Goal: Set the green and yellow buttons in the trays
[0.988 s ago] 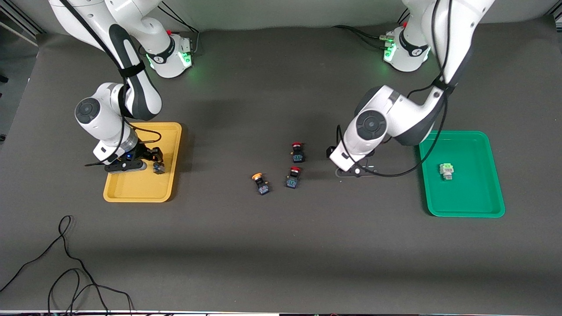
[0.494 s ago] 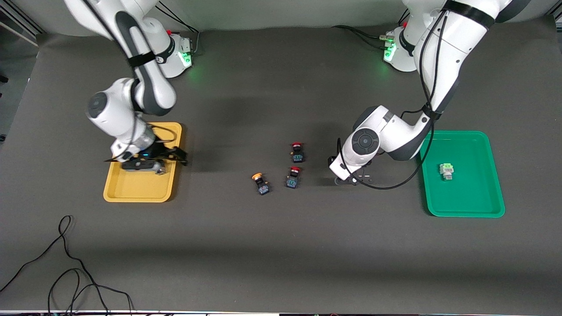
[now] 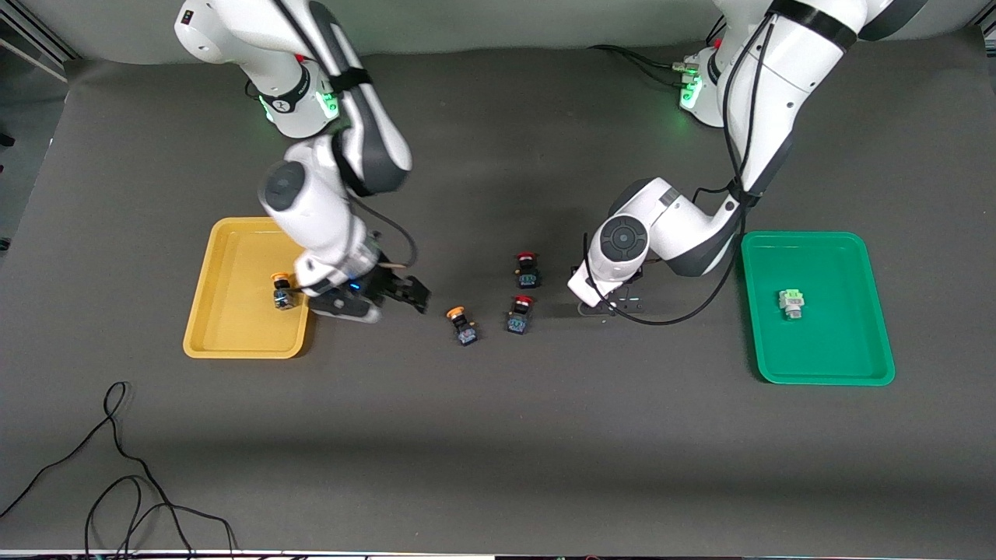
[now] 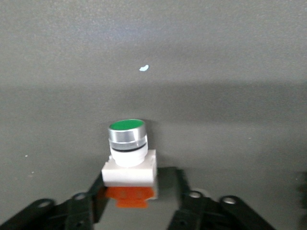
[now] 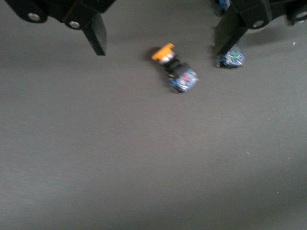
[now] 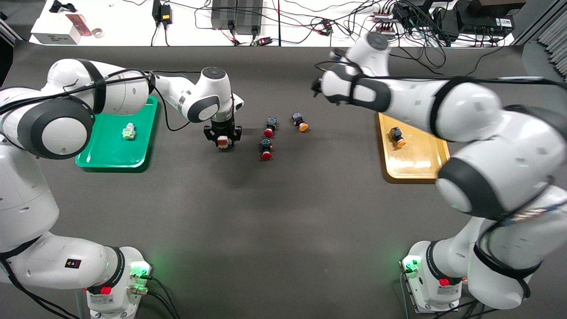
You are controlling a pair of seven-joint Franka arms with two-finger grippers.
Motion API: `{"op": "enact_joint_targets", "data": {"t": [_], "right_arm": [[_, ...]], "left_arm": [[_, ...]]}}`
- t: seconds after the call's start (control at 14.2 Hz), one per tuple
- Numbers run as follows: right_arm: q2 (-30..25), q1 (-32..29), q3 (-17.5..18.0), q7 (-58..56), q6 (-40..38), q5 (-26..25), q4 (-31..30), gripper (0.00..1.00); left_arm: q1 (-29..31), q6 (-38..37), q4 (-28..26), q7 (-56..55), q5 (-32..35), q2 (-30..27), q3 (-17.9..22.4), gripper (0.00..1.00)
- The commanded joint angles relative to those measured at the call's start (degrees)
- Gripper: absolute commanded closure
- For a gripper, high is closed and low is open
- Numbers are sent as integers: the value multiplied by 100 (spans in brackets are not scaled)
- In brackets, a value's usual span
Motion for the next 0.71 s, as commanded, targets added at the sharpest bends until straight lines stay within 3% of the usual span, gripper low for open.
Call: {"op": "enact_joint_targets", "data": {"t": [0.0,0.28,0.63], "right_arm": [[1284,-26,-91,190,-309,158,1308,0],[2006,-26,83,234,-292,158,1855,0],[2201,106,251,260,-239,141,1777,1]], "left_arm": [[89,-185,-96,-122,93,-267,32,84],[632,-623,-52,53,-29,-845,-56,90],[2063,-1983,106,1668,-1242,-2049,-179,91]]}}
